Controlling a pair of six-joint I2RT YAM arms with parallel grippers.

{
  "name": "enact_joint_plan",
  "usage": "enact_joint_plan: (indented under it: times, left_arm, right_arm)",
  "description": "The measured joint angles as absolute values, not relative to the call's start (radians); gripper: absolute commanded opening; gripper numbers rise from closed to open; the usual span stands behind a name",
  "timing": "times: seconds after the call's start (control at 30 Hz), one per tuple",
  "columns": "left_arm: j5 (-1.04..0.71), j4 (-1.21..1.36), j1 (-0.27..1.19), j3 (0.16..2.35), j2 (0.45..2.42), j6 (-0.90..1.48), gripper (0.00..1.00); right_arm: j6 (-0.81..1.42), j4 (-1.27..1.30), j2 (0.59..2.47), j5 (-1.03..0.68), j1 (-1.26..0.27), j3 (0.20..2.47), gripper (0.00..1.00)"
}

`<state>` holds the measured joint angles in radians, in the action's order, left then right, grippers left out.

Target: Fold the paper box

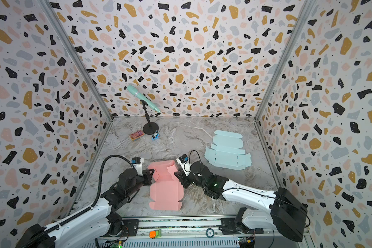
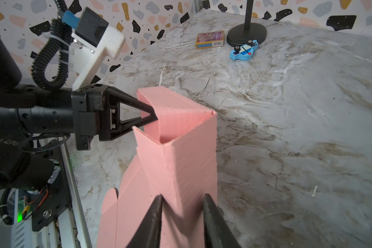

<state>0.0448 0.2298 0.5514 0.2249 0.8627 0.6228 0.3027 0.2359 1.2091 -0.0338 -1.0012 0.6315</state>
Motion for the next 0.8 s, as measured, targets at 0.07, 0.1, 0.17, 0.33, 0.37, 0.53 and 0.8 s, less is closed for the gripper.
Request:
enact_joint_plan:
  times: [0.07, 0.1, 0.17, 0.33, 0.37, 0.53, 0.8]
  left_arm:
    - [0.047, 0.232, 0.551, 0.225, 0.865, 0.626, 0.00]
    - [0.048, 0.233, 0.551, 0.225, 0.865, 0.628, 0.00]
    - [0.051, 0.237, 0.551, 0.225, 0.866, 0.634, 0.00]
    - [0.055, 0.252, 0.551, 0.225, 0.881, 0.654, 0.00]
    - [0.056, 0.252, 0.551, 0.225, 0.885, 0.657, 0.00]
    - [0.070, 0.265, 0.551, 0.215, 0.901, 0.677, 0.00]
    - [0.069, 0.282, 0.551, 0.198, 0.914, 0.711, 0.00]
  right_arm:
    - [0.305, 0.235, 1.218, -0.023, -1.005, 0.638, 0.33]
    - [0.305, 0.232, 1.225, -0.011, -1.008, 0.645, 0.34]
    - [0.308, 0.226, 1.242, 0.009, -1.016, 0.664, 0.38]
    - [0.313, 0.210, 1.294, 0.048, -1.025, 0.709, 0.41]
    - [0.314, 0.205, 1.307, 0.058, -1.028, 0.718, 0.41]
    - [0.325, 0.154, 1.381, 0.138, -1.047, 0.780, 0.42]
    - [0.335, 0.094, 1.427, 0.250, -1.077, 0.792, 0.40]
